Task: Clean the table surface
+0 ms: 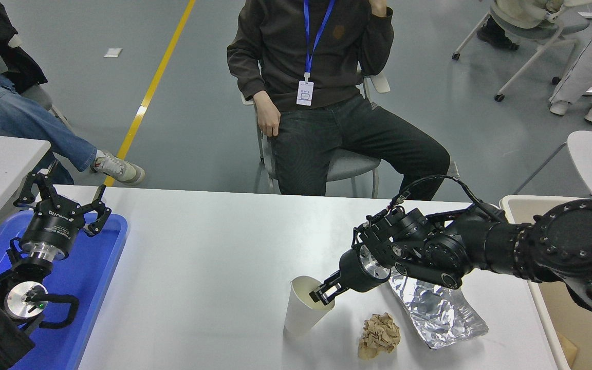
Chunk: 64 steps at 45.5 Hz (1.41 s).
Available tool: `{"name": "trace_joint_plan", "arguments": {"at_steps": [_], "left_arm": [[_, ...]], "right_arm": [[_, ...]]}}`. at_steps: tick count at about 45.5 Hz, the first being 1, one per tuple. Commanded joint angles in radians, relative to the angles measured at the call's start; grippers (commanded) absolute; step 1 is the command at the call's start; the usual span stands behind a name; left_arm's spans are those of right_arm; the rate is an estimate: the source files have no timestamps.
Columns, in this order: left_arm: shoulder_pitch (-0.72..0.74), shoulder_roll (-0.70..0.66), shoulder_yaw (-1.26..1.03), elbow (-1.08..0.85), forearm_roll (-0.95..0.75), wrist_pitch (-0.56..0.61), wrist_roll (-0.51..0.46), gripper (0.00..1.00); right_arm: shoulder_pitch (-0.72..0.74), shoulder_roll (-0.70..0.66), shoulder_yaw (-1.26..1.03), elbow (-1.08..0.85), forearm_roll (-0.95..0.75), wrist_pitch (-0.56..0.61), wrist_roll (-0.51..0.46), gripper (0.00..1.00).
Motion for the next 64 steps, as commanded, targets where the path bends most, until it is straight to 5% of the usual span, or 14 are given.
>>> {"name": "trace_joint_plan", "arguments": {"at_steps": [1,13,27,45,64], "left_arm": [[0.0,0.0,0.0,0.001,0.0,0.0,0.0,1.0],[0.0,0.0,0.0,-0.001,0.0,0.0,0.0,1.0],[0.0,0.0,0.0,-0.001,0.0,0.0,0.001,1.0],[0.0,0.0,0.0,0.001,0.0,0.0,0.0,1.0],[0.0,0.0,0.0,0.001,0.0,0.0,0.0,1.0]], "right_arm": [[0.01,0.0,0.012,-0.002,0.004,-0.001,0.03,0.0],[0.016,-0.005,0.213,0.004,0.011,-0.001,0.081,0.0],[0.01,-0.136,0.515,0.008,0.132,-0.001,0.084,0.0],[0.007,-0.324,0.627,-0.033,0.287,-0.001,0.084,0.0],[-0.058,-0.419,0.623,-0.461,0.517,0.004,0.084,0.0]]}}
